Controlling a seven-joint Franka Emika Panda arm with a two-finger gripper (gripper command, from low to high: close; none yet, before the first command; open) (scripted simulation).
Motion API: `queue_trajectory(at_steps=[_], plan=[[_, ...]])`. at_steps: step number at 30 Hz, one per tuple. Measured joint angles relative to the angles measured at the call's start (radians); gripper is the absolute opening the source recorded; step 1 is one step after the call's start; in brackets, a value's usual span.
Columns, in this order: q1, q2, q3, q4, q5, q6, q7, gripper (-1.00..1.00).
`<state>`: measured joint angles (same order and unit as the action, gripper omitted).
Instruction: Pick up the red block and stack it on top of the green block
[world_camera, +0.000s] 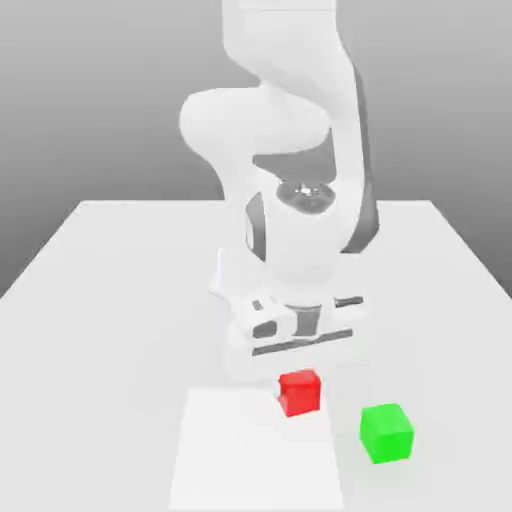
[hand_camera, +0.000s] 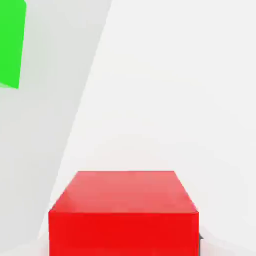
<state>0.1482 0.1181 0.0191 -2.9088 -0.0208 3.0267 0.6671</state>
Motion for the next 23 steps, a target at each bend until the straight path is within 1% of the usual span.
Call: queue_trajectory(at_steps=[6, 9, 14, 16, 20, 21, 23], plan=[[0.004, -0.204, 0.008, -0.024, 0.026, -0.18, -0.02, -1.0], [0.039, -0.197, 0.035, 0.057, 0.023, -0.254, -0.041, -1.0], [0.147, -0.133, 0.075, 0.234, 0.021, -0.367, -0.089, -1.0], [0.174, -0.082, 0.081, 0.269, 0.012, -0.351, -0.092, -1.0], [0.165, 0.057, 0.064, 0.286, -0.022, -0.231, -0.07, -1.0], [0.166, 0.076, 0.062, 0.287, -0.027, -0.213, -0.067, 1.0], [0.166, 0.076, 0.062, 0.287, -0.027, -0.213, -0.067, 1.0]])
